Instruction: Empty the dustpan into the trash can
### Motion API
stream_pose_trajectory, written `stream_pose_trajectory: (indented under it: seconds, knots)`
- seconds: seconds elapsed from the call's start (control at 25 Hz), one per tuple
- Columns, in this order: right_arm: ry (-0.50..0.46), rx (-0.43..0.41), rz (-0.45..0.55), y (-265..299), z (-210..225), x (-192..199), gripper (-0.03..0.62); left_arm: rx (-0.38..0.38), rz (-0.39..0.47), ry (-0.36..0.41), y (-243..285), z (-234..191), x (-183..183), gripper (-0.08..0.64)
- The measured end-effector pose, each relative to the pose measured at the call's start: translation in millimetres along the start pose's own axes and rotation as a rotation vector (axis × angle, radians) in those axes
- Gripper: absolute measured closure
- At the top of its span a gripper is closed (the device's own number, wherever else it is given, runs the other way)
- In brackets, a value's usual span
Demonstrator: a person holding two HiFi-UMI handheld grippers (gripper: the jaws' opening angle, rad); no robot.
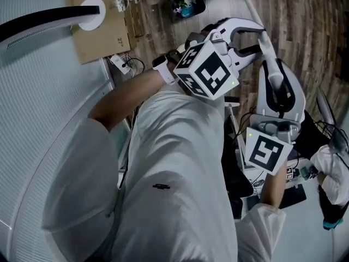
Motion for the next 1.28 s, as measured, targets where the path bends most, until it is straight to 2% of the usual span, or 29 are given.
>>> stream_pose_trajectory:
  seconds: [0.16, 0.56, 0.84, 1.08, 1.28]
  knots:
    - [0.049, 0.026, -0.022, -11.0, 27.6, 28.5, 0.477, 0.048, -0.025, 0.024, 33.8, 21.0, -18.1, 0.418]
    - [0.286, 0.093, -0.122, -2.4, 48.6, 109.7, 0.477, 0.198, -0.129, 0.054, 109.9, 62.0, 0.4, 0.419]
    - [0.337, 0.116, -0.219, 7.3, 53.6, 166.1, 0.476, 0.281, -0.197, 0.045, 159.7, 86.9, 18.6, 0.417]
    - [0.331, 0.119, -0.267, 17.8, 51.4, 211.1, 0.472, 0.301, -0.265, 0.063, 192.2, 102.1, 46.4, 0.433]
    - [0.424, 0.131, -0.315, 30.0, 54.6, 249.0, 0.472, 0.261, -0.327, 0.049, 200.8, 88.8, 73.5, 0.471]
Point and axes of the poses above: the fingertips, and each gripper's own axes: y forward along the fingers, z to its right, x out of its underside, the point moved 1 cm from there along -y, backward along the fingers, and after that the axes turned 15 degrees about -z, right-handed, at the moved point
